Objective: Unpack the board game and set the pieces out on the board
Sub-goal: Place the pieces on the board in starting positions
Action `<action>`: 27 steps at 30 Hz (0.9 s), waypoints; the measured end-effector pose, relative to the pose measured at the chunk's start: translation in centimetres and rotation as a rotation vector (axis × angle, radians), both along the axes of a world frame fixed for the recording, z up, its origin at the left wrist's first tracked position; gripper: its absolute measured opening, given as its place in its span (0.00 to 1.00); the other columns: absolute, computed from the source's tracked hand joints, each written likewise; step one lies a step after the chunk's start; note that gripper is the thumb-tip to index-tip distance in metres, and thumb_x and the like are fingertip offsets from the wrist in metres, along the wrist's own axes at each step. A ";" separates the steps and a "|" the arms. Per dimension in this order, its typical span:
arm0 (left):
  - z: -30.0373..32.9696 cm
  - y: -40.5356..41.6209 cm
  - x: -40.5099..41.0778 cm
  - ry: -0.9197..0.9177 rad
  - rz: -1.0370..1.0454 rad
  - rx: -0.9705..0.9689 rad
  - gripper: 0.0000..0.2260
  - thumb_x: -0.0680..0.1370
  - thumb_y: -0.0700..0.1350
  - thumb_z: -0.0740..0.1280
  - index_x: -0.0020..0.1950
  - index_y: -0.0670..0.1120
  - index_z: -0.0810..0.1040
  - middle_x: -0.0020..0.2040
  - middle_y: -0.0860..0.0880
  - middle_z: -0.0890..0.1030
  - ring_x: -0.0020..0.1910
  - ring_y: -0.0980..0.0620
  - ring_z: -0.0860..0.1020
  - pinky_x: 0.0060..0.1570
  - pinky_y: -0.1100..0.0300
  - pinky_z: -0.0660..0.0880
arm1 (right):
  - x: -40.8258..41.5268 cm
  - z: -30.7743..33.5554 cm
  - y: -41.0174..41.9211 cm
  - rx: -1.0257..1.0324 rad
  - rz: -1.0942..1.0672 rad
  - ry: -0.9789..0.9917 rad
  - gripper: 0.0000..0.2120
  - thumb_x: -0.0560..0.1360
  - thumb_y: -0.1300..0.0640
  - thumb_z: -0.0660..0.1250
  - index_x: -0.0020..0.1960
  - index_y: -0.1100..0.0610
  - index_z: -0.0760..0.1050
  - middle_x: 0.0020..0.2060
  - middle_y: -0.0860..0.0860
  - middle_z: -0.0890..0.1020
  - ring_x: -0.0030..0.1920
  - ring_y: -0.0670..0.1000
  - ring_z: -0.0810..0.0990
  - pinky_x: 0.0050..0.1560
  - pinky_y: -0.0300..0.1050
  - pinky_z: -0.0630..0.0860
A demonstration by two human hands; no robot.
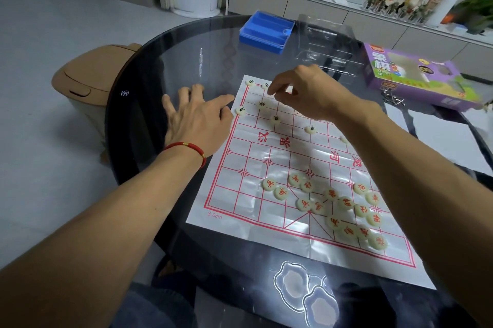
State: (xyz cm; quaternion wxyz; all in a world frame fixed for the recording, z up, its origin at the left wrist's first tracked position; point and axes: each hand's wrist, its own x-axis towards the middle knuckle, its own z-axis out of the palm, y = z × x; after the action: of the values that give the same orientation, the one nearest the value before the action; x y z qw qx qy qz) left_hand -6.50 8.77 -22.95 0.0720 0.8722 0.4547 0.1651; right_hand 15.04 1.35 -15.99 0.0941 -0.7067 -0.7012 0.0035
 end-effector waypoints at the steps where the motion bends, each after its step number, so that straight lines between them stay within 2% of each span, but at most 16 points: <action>1: 0.0 0.0 0.0 -0.006 -0.001 -0.008 0.18 0.84 0.54 0.54 0.73 0.60 0.70 0.73 0.42 0.67 0.75 0.40 0.60 0.74 0.32 0.49 | 0.2 0.2 -0.6 0.012 -0.004 -0.003 0.11 0.81 0.60 0.67 0.61 0.57 0.82 0.55 0.52 0.85 0.51 0.50 0.84 0.53 0.41 0.81; 3: 0.1 0.0 -0.1 -0.021 -0.002 -0.019 0.18 0.84 0.53 0.54 0.73 0.59 0.71 0.73 0.43 0.67 0.75 0.41 0.60 0.74 0.32 0.49 | 0.7 0.6 -2.3 0.028 -0.024 -0.015 0.10 0.81 0.60 0.67 0.60 0.58 0.83 0.54 0.52 0.85 0.46 0.46 0.81 0.47 0.30 0.74; 5: 0.2 0.0 -0.3 -0.039 0.001 -0.035 0.18 0.84 0.53 0.55 0.73 0.59 0.71 0.72 0.43 0.67 0.75 0.42 0.60 0.74 0.33 0.49 | 1.4 0.9 -4.5 0.038 -0.055 -0.023 0.10 0.81 0.60 0.66 0.61 0.58 0.83 0.55 0.52 0.85 0.44 0.44 0.80 0.45 0.27 0.70; 9: 0.6 -0.1 -0.5 -0.110 0.014 -0.077 0.15 0.82 0.52 0.59 0.67 0.56 0.76 0.69 0.44 0.71 0.72 0.42 0.63 0.74 0.35 0.52 | 3.3 1.5 -10.3 0.067 -0.165 -0.022 0.11 0.81 0.61 0.67 0.61 0.57 0.82 0.55 0.54 0.86 0.44 0.48 0.82 0.44 0.35 0.74; 12: 1.2 -0.4 -0.8 -0.175 0.008 -0.075 0.12 0.81 0.48 0.63 0.62 0.53 0.79 0.63 0.44 0.76 0.66 0.40 0.70 0.71 0.37 0.61 | 4.5 1.4 -15.1 0.084 -0.274 -0.016 0.11 0.80 0.61 0.68 0.60 0.55 0.83 0.52 0.53 0.86 0.41 0.49 0.83 0.44 0.41 0.79; 15: 1.7 -1.3 -1.3 -0.236 -0.052 -0.054 0.09 0.80 0.44 0.65 0.59 0.49 0.80 0.60 0.43 0.78 0.62 0.41 0.73 0.64 0.42 0.71 | 5.3 0.5 -19.0 0.093 -0.451 0.064 0.12 0.81 0.60 0.66 0.64 0.55 0.80 0.54 0.54 0.86 0.50 0.55 0.85 0.51 0.49 0.82; 18: 1.9 -2.8 -1.8 -0.266 -0.121 -0.014 0.06 0.80 0.43 0.66 0.55 0.47 0.81 0.56 0.46 0.78 0.59 0.46 0.73 0.59 0.48 0.74 | 6.0 -0.6 -20.5 0.047 -0.540 0.113 0.16 0.80 0.63 0.63 0.67 0.57 0.74 0.58 0.55 0.84 0.55 0.58 0.83 0.55 0.52 0.81; 20: 1.8 -3.7 -2.2 -0.270 -0.151 0.009 0.05 0.80 0.43 0.67 0.53 0.47 0.82 0.54 0.48 0.78 0.56 0.50 0.72 0.57 0.51 0.75 | 6.3 -0.8 -20.6 0.035 -0.556 0.112 0.16 0.79 0.65 0.62 0.65 0.57 0.74 0.58 0.55 0.83 0.55 0.58 0.82 0.54 0.52 0.81; 24: 1.4 -4.7 -2.8 -0.213 -0.185 0.042 0.06 0.79 0.44 0.69 0.52 0.46 0.85 0.53 0.49 0.82 0.55 0.50 0.75 0.56 0.49 0.77 | 6.8 -1.1 -20.6 0.008 -0.610 0.061 0.12 0.81 0.61 0.61 0.61 0.54 0.78 0.58 0.56 0.83 0.53 0.57 0.81 0.53 0.53 0.81; 27: 1.3 -5.0 -2.9 -0.184 -0.191 0.022 0.06 0.78 0.44 0.70 0.54 0.47 0.85 0.56 0.48 0.82 0.58 0.48 0.76 0.59 0.48 0.77 | 6.9 -1.7 -20.8 -0.072 -0.643 0.069 0.14 0.82 0.60 0.59 0.65 0.54 0.77 0.62 0.57 0.82 0.56 0.58 0.81 0.55 0.53 0.81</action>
State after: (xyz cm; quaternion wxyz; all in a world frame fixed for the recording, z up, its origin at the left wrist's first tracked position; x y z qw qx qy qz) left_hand -9.39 3.82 -21.65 0.1191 0.8936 0.3590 0.2418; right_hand 21.99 -19.47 -17.73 0.0891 -0.8943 -0.4379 0.0226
